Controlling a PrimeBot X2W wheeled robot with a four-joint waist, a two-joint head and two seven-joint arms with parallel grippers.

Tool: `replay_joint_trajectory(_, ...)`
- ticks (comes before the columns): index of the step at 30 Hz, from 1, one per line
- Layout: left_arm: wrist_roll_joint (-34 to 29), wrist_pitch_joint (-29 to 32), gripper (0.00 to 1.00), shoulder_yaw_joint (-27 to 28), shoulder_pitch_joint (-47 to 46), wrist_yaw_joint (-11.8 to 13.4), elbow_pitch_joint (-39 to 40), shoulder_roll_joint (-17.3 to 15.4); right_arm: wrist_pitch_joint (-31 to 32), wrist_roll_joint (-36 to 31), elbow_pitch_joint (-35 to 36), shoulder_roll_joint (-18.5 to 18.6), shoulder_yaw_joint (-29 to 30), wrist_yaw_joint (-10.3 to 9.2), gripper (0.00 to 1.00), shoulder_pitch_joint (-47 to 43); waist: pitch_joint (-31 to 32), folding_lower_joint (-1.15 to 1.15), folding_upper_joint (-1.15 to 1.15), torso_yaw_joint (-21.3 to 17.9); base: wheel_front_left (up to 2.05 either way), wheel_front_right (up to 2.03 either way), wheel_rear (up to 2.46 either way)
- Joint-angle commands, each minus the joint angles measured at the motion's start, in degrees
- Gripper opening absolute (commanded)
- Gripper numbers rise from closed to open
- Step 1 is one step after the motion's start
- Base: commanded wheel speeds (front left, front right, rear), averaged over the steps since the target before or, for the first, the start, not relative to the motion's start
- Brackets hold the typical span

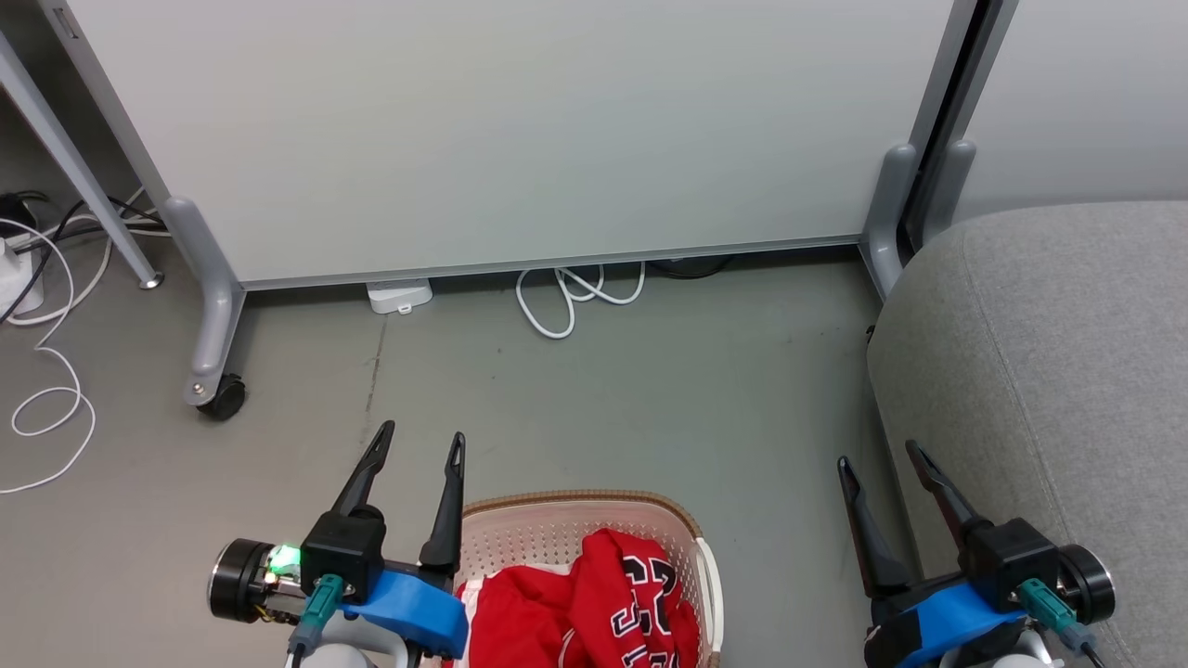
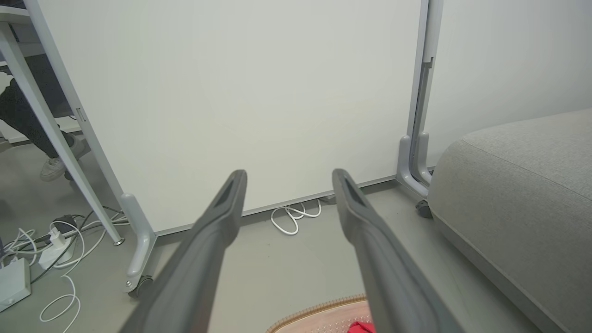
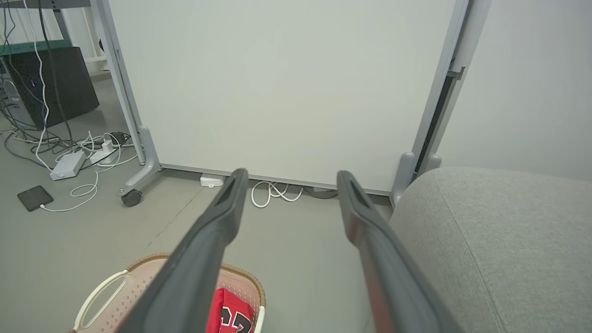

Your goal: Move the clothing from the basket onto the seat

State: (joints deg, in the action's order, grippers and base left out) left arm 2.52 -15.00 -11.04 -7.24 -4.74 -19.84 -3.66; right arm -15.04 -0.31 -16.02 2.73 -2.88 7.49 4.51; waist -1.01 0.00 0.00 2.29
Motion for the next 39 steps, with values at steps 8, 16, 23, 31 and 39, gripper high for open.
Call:
replay_joint_trajectory(8,-0.01,-0.28,1.0,-0.39,-2.61,-0.95,-0.5,0.23,-0.22,-0.08,0.64,0.28,-0.3,0.01,1.0,0.95,-2.03,0.0,0.0,-0.5,0.0,0.0,0.0)
replay_joint_trajectory(16,-1.65,-0.23,1.0,-3.82,-10.77,-2.24,-3.26,-0.83,-0.21,-0.52,3.08,0.27,-0.17,0.0,1.0,4.93,-9.33,0.0,0.0,-2.78,0.0,0.0,0.0)
replay_joint_trajectory(23,-2.63,-0.23,1.0,-9.41,-20.53,-2.73,-8.86,-2.65,-0.2,-0.56,5.3,0.25,0.15,0.0,1.0,9.49,-18.06,0.0,0.0,-5.14,0.0,0.0,0.0)
replay_joint_trajectory(31,-1.71,-0.22,1.0,-19.06,-29.94,-2.73,-19.66,-5.82,-0.2,0.07,6.9,0.23,-0.1,0.0,1.0,13.73,-26.2,0.0,0.0,-8.0,0.0,0.0,0.0)
replay_joint_trajectory(39,0.93,-0.23,1.0,-30.56,-38.2,-2.73,-32.91,-6.85,-0.2,0.36,8.29,0.23,0.32,0.0,1.0,16.77,-33.97,0.0,0.0,-9.94,0.0,0.0,0.0)
